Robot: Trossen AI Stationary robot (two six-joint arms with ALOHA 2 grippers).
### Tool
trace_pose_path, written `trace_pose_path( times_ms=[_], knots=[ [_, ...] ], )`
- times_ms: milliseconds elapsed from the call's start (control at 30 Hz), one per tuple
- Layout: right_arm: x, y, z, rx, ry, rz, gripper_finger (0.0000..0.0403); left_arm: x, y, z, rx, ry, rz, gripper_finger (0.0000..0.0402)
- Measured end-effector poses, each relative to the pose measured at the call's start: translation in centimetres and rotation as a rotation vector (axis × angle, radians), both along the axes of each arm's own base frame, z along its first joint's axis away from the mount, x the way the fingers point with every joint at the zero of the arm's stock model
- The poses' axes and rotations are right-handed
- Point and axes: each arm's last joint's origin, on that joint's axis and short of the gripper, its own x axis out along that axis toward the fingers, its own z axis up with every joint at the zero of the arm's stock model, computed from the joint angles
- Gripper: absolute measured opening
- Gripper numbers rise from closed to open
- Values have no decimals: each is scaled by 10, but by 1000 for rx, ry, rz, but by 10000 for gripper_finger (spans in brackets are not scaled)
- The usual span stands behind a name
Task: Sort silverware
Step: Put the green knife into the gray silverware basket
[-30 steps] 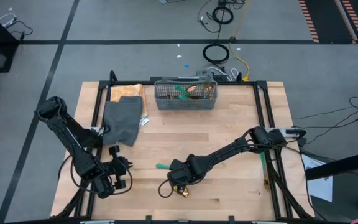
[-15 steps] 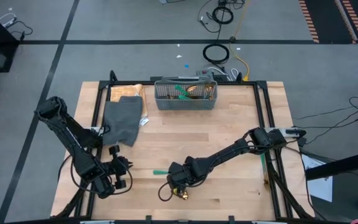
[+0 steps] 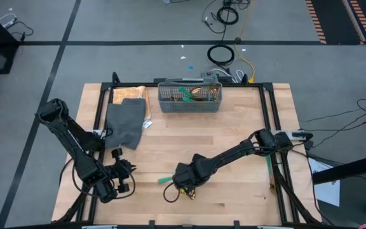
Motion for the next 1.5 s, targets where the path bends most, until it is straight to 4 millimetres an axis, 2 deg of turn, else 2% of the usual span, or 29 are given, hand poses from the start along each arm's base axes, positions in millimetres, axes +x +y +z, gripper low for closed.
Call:
trace_pose_path(
  times_ms=[233,367,433,500,667,867,1000,1100,1267,1500],
  knots=[
    [4,-3,7,-11,-22,68,210,0,0,0,1,0,0,44],
    [10,-1,32,-18,-63,122,210,0,0,0,0,0,0,44],
    [13,-1,49,-39,-97,174,210,0,0,0,0,0,0,44],
    [16,0,58,-72,-126,248,210,0,0,0,0,-1,1,44],
    [23,4,61,-165,-180,467,210,0,0,0,2,-4,2,44],
    [36,-4,49,-201,-208,622,210,0,0,0,-1,-5,6,44],
    [44,-12,43,-150,-228,645,210,0,0,0,-2,-6,6,44],
    [47,-17,31,-108,-201,648,210,0,0,0,-2,-6,6,44],
    [49,-17,25,-68,-203,657,210,0,0,0,-2,-6,7,44],
    [51,-14,-6,-44,-124,670,210,0,0,0,-1,-6,7,44]
  ],
)
